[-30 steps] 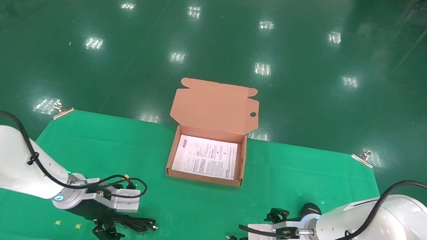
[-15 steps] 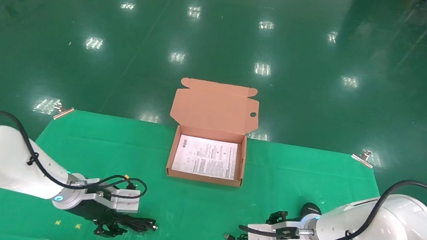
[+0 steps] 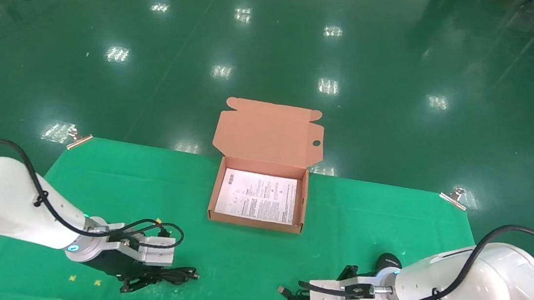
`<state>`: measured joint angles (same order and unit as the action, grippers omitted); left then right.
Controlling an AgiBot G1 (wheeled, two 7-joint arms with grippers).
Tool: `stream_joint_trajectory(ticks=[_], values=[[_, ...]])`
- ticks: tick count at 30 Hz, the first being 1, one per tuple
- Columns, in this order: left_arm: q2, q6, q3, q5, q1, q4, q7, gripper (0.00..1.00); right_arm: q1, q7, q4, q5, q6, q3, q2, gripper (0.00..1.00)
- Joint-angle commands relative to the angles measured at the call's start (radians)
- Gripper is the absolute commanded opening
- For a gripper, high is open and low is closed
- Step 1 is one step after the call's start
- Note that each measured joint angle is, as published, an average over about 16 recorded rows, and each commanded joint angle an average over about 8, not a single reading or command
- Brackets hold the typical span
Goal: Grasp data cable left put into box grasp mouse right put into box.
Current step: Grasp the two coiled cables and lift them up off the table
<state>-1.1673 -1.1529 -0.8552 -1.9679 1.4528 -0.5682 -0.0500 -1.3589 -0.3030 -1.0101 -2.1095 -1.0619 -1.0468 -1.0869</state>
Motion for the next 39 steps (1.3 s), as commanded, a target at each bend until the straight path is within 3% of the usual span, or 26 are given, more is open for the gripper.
stream_joint_trajectory(ticks=[1, 15, 28, 34, 39], values=[[0.000, 0.000, 0.000, 0.000, 0.000, 0.000, 0.000, 0.00, 0.000, 0.000, 0.000, 0.001, 0.000, 0.000, 0.000, 0.00], [0.004, 0.000, 0.000, -0.002, 0.003, -0.005, 0.003, 0.00, -0.015, -0.011, -0.009, -0.001, -0.005, 0.007, 0.013, 0.00], [0.064, 0.041, 0.013, -0.053, 0.105, -0.148, -0.008, 0.00, -0.185, -0.196, -0.236, -0.098, -0.013, 0.105, 0.148, 0.00], [0.059, 0.108, 0.023, -0.112, 0.158, -0.232, -0.082, 0.00, -0.274, -0.213, -0.272, -0.150, 0.044, 0.137, 0.097, 0.00], [0.035, 0.159, 0.034, -0.152, 0.198, -0.271, -0.143, 0.00, -0.339, -0.171, -0.200, -0.136, 0.133, 0.157, 0.006, 0.00]])
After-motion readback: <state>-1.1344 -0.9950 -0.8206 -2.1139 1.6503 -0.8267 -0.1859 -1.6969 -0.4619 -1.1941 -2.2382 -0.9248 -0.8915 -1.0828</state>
